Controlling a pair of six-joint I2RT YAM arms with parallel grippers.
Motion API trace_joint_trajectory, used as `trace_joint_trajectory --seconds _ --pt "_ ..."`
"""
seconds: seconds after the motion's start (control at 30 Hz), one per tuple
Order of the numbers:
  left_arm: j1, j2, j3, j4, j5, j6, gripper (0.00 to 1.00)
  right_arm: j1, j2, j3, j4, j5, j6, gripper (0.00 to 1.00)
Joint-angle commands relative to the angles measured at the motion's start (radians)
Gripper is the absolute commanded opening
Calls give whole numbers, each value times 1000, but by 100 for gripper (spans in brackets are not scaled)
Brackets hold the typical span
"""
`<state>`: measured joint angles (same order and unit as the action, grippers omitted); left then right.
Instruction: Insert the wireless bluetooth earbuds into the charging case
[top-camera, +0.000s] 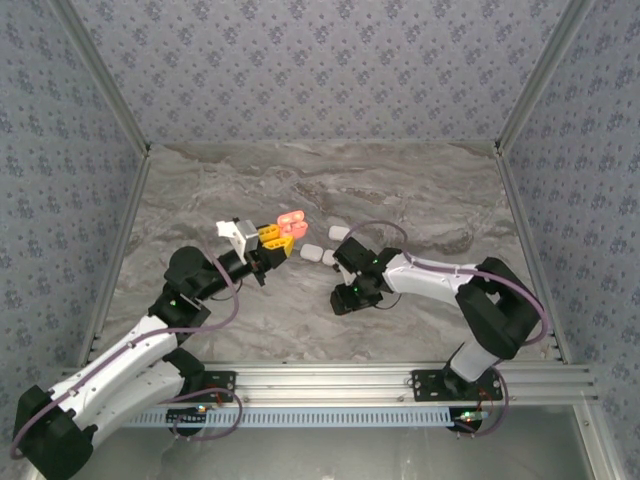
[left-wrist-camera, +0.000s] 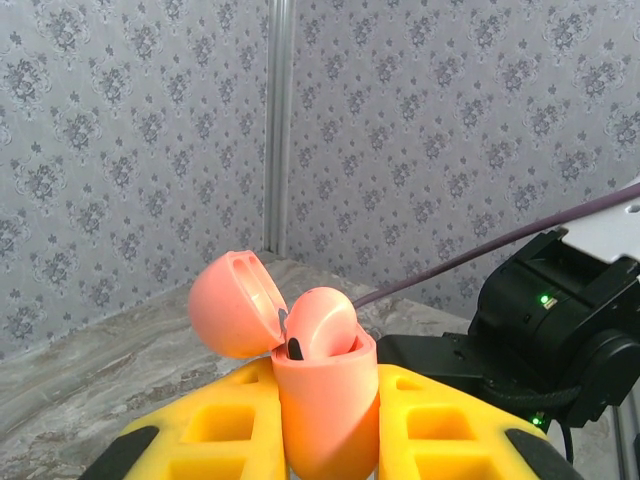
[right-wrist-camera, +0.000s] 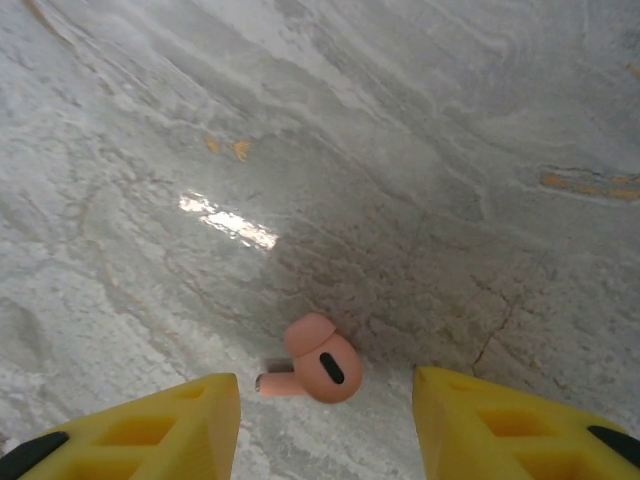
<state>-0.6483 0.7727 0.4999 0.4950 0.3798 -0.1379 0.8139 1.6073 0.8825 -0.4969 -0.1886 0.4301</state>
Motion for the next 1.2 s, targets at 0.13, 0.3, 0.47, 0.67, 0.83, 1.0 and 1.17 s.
trace_joint_trajectory --seconds 0.13,0.3,0.47,0.67,0.83,1.0,1.17 --pt "-5 -28 -2 10 -14 23 0 25 56 37 9 32 5 44" --pt "-5 -32 -2 3 -19 23 0 33 74 51 10 34 -2 31" --pt "-4 -42 0 -11 -27 28 0 36 50 67 -18 53 -23 24" --pt "-5 -35 5 -13 -22 19 0 33 -101 78 -66 143 -130 23" --pt "-2 18 54 -52 5 -12 0 21 -278 117 -100 264 -238 23" --pt "-2 125 118 -61 95 -50 0 1 -435 176 -59 294 -381 24" --pt "-1 227 177 -42 248 -82 0 -9 -508 258 -28 272 -529 25"
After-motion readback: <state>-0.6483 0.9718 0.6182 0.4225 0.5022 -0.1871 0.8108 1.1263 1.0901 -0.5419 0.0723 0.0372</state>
